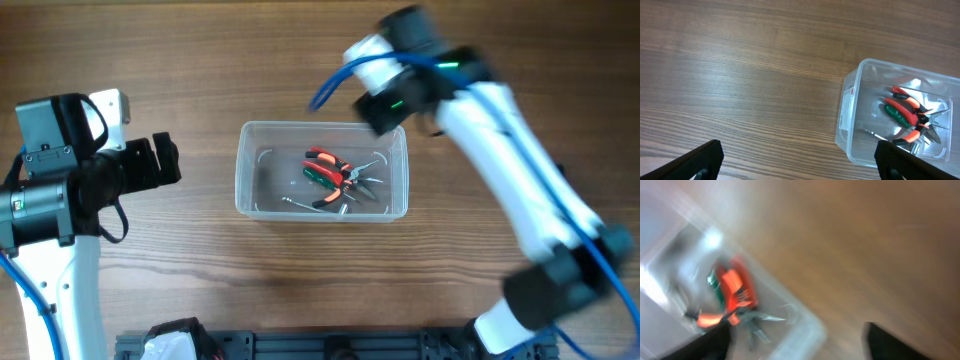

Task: Pack container
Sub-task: 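Drop the orange-black pliers into the container, then grasp the black-red screwdriver with the right gripper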

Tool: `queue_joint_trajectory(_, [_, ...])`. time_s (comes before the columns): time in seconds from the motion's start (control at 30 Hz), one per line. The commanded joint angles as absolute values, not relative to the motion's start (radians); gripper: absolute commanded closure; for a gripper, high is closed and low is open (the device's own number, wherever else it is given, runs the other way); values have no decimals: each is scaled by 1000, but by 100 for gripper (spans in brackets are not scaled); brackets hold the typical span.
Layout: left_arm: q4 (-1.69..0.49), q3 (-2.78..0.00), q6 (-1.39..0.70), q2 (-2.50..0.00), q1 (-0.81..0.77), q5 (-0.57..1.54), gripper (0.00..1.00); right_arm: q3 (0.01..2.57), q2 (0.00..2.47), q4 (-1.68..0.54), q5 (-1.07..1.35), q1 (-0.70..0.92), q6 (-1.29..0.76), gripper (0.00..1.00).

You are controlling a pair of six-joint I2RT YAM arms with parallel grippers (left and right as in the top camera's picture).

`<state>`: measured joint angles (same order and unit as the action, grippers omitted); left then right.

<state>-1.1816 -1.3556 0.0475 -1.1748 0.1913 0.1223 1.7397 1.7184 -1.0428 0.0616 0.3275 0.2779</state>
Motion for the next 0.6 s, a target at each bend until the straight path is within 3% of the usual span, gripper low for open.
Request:
queue_joint_trajectory(0.0, [-1179,-1348,45,-1179,187,141,0,1753,1586,-1069,-8,39,37,0])
queue_joint_trajectory(0.17, [-1178,-1348,45,-1179,187,141,0,1662,1633,-1084,-11,-382,137,0])
queue_joint_trajectory(0.27, [-1179,-1348,45,-1179,187,141,0,1538,1689,-1028,6,-522,104,0])
queue_joint_trajectory(0.57, [-1179,-1348,45,-1179,187,142,0,1166,1832,-697,72,-589,132,0])
